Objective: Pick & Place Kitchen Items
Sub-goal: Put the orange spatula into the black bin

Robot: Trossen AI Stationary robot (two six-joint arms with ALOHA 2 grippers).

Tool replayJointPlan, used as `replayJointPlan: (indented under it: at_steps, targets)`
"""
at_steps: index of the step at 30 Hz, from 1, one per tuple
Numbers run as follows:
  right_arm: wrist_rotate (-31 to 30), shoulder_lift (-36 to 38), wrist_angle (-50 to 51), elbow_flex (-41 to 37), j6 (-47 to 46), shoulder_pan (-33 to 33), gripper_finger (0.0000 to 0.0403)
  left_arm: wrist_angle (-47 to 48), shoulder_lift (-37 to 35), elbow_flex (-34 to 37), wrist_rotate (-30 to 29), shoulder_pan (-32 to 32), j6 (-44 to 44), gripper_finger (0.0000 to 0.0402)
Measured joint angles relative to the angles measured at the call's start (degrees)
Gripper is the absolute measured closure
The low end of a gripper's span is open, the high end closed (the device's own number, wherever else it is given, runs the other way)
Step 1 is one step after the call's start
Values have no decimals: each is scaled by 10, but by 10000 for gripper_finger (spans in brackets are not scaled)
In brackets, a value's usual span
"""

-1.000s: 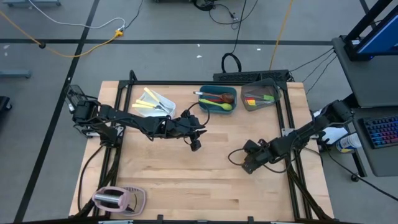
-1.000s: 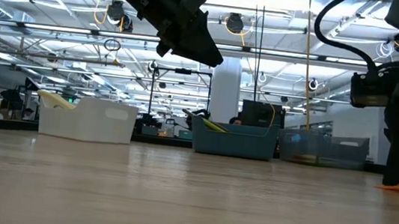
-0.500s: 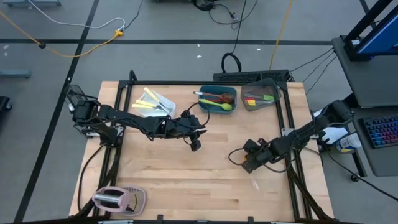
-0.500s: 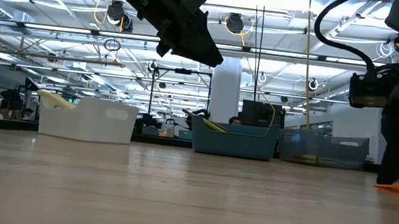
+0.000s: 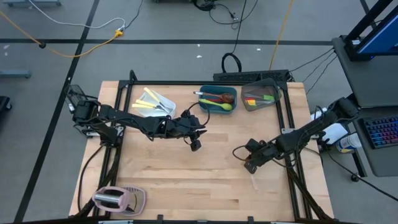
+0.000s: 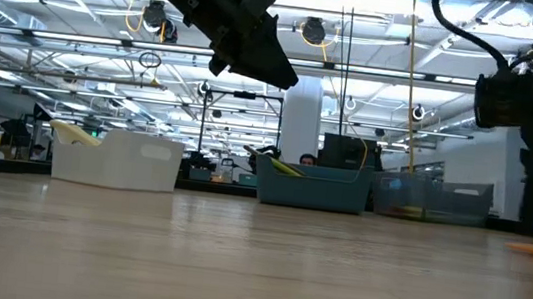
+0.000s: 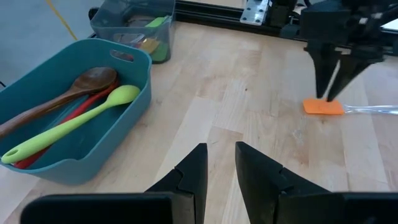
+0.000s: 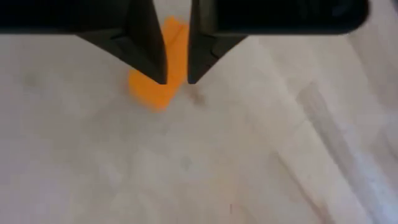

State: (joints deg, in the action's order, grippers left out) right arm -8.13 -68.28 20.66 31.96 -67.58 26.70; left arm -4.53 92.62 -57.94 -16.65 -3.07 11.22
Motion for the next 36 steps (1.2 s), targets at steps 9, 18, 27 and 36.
replayJointPlan:
  at_steps: [9, 18, 27, 36]
  targets:
    - [9, -31, 29, 0, -86, 0, 252, 0, 0, 0, 0, 0, 0, 314]
    - [7, -64, -12, -6, -98, 0, 234, 1, 0, 0, 0, 0, 0, 314]
    - [-10, -68, -27, -16, -97, 1, 275, 1, 0, 0, 0, 0, -2, 314]
    - [-23, -71, -20, -17, -78, 1, 378, 1, 0, 0, 0, 0, -2, 314]
